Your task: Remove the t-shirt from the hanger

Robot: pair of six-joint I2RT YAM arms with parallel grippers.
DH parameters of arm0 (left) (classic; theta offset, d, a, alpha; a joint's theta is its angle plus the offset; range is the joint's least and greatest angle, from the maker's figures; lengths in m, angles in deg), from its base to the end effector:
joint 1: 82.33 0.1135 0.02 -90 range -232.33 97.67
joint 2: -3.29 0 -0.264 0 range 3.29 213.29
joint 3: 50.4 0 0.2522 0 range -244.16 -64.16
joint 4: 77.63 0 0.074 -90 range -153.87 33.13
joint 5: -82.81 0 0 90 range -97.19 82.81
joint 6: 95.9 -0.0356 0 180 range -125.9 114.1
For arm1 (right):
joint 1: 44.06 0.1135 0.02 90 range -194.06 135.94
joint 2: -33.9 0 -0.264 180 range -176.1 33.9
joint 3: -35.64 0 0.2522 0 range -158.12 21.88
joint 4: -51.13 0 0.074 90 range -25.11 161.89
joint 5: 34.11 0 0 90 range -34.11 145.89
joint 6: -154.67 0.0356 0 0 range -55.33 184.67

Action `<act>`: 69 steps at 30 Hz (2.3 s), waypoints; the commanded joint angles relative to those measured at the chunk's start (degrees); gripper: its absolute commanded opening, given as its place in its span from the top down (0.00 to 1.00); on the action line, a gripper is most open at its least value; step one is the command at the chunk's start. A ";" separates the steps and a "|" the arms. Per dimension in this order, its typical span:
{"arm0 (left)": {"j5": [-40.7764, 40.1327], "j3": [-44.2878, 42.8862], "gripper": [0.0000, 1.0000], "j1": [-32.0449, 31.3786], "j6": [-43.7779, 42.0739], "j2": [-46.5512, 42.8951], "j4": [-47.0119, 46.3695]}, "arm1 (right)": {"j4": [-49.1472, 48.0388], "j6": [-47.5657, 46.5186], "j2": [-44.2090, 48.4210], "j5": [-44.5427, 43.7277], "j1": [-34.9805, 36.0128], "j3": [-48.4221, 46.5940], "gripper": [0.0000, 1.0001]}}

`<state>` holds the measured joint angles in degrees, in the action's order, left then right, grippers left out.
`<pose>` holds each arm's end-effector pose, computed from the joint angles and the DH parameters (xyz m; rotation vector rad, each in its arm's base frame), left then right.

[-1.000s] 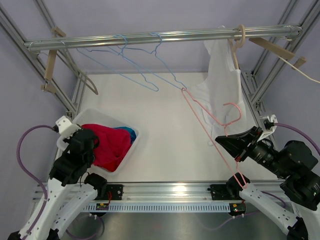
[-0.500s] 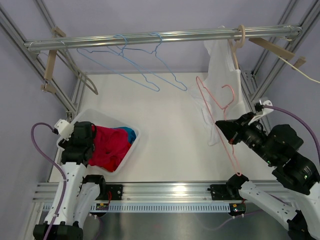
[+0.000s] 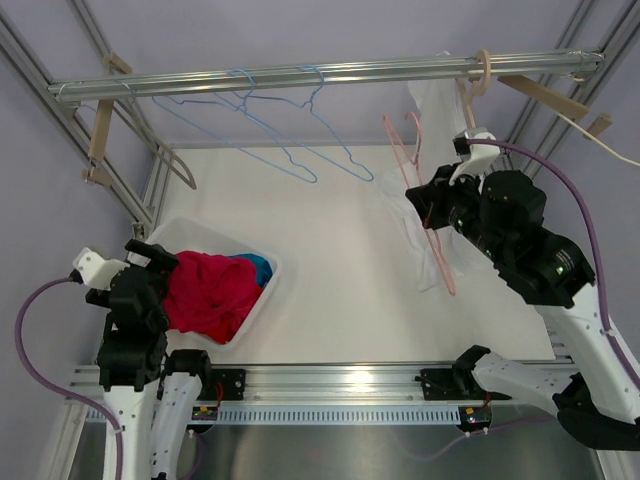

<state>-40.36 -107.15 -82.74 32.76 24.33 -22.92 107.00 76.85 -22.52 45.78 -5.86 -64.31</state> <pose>0.0767 0.0189 0.3217 -0.9548 1.5816 0.0762 0.1322 0.0961 0.4838 -0.2808 1.7857 0.4734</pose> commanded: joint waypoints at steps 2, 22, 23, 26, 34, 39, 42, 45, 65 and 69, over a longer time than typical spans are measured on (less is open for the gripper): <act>6.79 -1.84 0.01 0.23 -5.43 0.14 0.09 | -3.70 -2.87 -6.23 -1.93 0.04 -6.78 1.00; 49.72 -14.06 0.01 -6.36 -14.93 -1.44 -5.35 | -7.83 -1.11 -30.58 4.22 -7.43 -25.78 1.00; 52.48 -13.97 0.01 -6.36 -14.49 -1.09 -6.05 | -8.00 -0.68 -31.11 4.31 -8.04 -26.04 1.00; 60.22 -13.45 0.01 -6.45 -12.73 -0.47 -9.03 | -9.14 0.12 -32.26 4.22 -8.75 -26.40 1.00; 65.42 -10.20 0.01 -6.80 -12.81 2.51 -13.35 | -11.87 2.31 -33.76 5.19 -8.84 -23.59 1.00; 65.25 -7.30 0.01 -7.42 -12.02 4.62 -16.51 | -14.07 3.19 -30.51 3.43 -8.84 -18.05 1.00; 64.55 -5.63 0.01 -9.52 -11.15 6.12 -18.70 | -15.04 3.81 -29.01 4.30 -8.93 -15.06 1.00; 55.81 -4.74 0.01 -18.11 -11.14 7.52 -20.46 | -15.21 3.99 -28.22 4.05 -8.84 -13.13 1.00; 19.54 -6.41 0.01 -63.67 -19.06 20.10 -26.10 | -13.72 2.76 -24.17 4.22 -8.84 -11.72 0.79; 20.25 -5.97 0.01 -63.58 -18.88 19.74 -26.10 | -12.75 2.32 -23.21 5.27 -8.84 -13.12 0.64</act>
<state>-18.57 -112.35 -146.08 14.40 44.98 -44.51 94.00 80.20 -48.51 49.80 -14.41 -76.12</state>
